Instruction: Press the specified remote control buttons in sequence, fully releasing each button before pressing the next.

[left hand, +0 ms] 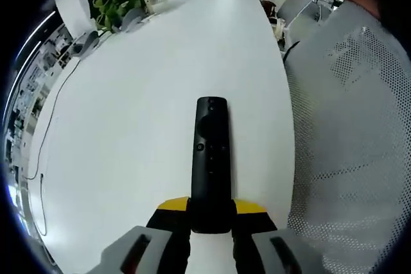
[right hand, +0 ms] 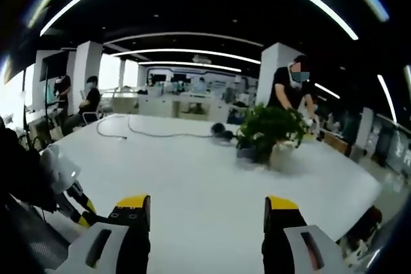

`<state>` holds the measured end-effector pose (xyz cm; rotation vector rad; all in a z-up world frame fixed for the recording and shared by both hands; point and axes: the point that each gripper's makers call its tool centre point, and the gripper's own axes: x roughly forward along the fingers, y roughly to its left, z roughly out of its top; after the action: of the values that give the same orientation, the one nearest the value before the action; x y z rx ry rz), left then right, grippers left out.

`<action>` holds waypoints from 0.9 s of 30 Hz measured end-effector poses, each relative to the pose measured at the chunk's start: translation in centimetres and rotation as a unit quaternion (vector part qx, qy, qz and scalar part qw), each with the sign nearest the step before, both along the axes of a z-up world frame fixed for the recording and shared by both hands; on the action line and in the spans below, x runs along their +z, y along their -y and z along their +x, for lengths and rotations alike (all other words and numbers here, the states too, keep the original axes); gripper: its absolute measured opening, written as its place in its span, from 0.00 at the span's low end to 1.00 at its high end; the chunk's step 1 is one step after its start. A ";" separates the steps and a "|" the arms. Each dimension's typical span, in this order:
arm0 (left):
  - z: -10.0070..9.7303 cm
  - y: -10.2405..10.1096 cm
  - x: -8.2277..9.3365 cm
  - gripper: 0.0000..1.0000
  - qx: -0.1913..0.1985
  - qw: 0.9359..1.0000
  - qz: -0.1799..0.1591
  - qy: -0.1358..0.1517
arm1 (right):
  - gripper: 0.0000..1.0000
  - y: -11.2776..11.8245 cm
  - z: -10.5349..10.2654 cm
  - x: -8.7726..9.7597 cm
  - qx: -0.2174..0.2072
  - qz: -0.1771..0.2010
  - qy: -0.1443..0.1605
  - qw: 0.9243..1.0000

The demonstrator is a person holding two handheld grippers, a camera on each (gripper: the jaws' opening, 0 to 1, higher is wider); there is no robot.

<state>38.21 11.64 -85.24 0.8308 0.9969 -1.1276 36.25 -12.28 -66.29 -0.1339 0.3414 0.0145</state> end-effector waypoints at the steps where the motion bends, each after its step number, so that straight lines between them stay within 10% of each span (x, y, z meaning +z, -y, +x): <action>1: 0.4 -0.1 0.0 0.23 -0.002 1.000 0.003 0.001 | 0.70 0.0 0.0 0.0 0.000 0.000 -0.001 1.000; 27: 15.0 -1.8 0.6 0.23 -0.019 0.996 0.072 0.046 | 0.62 0.8 -0.2 -1.1 -0.017 -0.029 -0.032 0.999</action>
<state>53.23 13.42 -84.62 1.0128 0.9977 -1.0492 36.02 -13.12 -67.43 -0.1847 0.4076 -0.0257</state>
